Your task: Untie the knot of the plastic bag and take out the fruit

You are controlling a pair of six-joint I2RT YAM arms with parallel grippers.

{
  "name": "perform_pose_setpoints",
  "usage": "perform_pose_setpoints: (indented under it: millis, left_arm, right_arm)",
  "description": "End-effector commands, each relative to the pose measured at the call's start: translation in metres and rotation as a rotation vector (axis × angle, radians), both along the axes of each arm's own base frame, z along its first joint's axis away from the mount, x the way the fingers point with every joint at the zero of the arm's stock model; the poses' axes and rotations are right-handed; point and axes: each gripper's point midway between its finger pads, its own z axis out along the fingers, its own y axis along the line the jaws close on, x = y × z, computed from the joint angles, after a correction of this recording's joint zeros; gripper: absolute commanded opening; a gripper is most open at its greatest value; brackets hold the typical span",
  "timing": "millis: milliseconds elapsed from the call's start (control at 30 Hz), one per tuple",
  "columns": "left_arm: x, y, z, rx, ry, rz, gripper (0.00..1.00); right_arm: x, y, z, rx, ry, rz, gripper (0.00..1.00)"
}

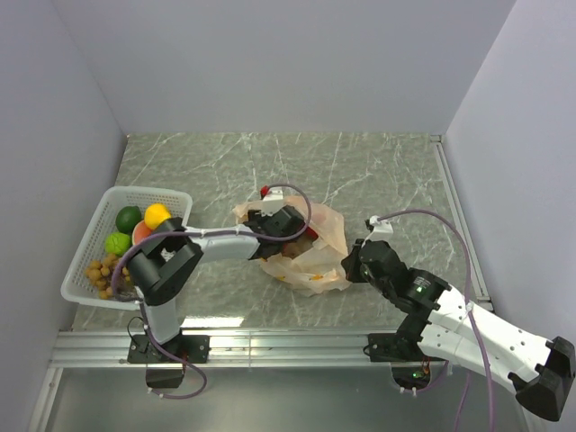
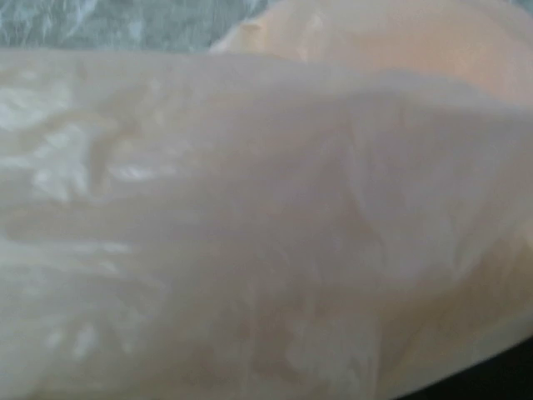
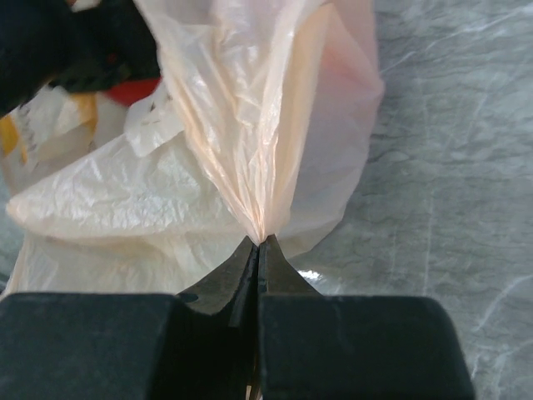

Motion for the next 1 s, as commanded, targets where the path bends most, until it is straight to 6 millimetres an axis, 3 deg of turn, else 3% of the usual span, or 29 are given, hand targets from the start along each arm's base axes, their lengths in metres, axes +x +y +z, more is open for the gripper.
perform_pose_setpoints:
  millis: [0,67,100,167,200,233,300,433,533,567,600,633,667,700,867,900,967]
  left_arm:
    - [-0.021,-0.011,0.034,-0.087,-0.002,-0.088,0.14]
    - [-0.036,-0.011,0.036,-0.081,0.006,-0.132,0.12]
    - [-0.042,-0.012,0.050,-0.104,-0.010,-0.152,0.11]
    - [-0.058,-0.014,0.051,-0.113,0.010,-0.217,0.11]
    - [-0.062,-0.016,0.065,-0.148,-0.012,-0.245,0.11]
    - [-0.074,-0.018,0.062,-0.148,0.009,-0.294,0.11]
    - [-0.084,-0.021,0.075,-0.185,-0.005,-0.359,0.12]
    - [-0.112,-0.022,0.078,-0.208,0.035,-0.482,0.15]
    - [-0.130,-0.012,0.071,-0.211,0.067,-0.520,0.16]
    - [-0.132,-0.009,0.073,-0.228,0.057,-0.513,0.16]
    - [-0.133,-0.006,0.088,-0.275,0.018,-0.505,0.15]
    - [-0.136,0.000,0.086,-0.299,0.011,-0.479,0.15]
    - [-0.135,0.002,0.110,-0.366,-0.056,-0.467,0.14]
    - [-0.132,0.008,0.119,-0.388,-0.092,-0.436,0.14]
    - [-0.109,0.051,0.177,-0.574,-0.256,-0.196,0.14]
    - [-0.101,0.064,0.182,-0.586,-0.282,-0.134,0.14]
    - [-0.096,0.071,0.195,-0.661,-0.313,-0.084,0.14]
  right_arm:
    - [0.009,-0.015,0.006,-0.032,-0.045,-0.085,0.00]
    - [0.011,-0.017,0.008,-0.046,-0.050,-0.099,0.00]
    - [0.012,-0.018,0.008,-0.051,-0.053,-0.103,0.00]
    - [0.015,-0.021,0.011,-0.058,-0.066,-0.126,0.00]
    - [0.016,-0.022,0.012,-0.063,-0.068,-0.133,0.00]
    - [0.018,-0.023,0.014,-0.066,-0.074,-0.144,0.00]
    - [0.021,-0.024,0.014,-0.074,-0.078,-0.157,0.00]
    - [0.025,-0.031,0.018,-0.099,-0.088,-0.200,0.00]
    - [0.031,-0.043,0.028,-0.123,-0.113,-0.254,0.00]
    - [0.033,-0.046,0.030,-0.137,-0.123,-0.257,0.00]
    - [0.034,-0.047,0.031,-0.143,-0.131,-0.258,0.00]
    - [0.036,-0.047,0.030,-0.148,-0.127,-0.257,0.00]
    - [0.037,-0.047,0.028,-0.153,-0.119,-0.256,0.00]
    - [0.036,-0.046,0.025,-0.153,-0.109,-0.245,0.00]
    - [0.027,-0.041,-0.009,-0.178,-0.025,-0.215,0.00]
    - [0.025,-0.038,-0.012,-0.167,-0.018,-0.202,0.00]
    - [0.021,-0.032,-0.019,-0.142,-0.004,-0.169,0.00]
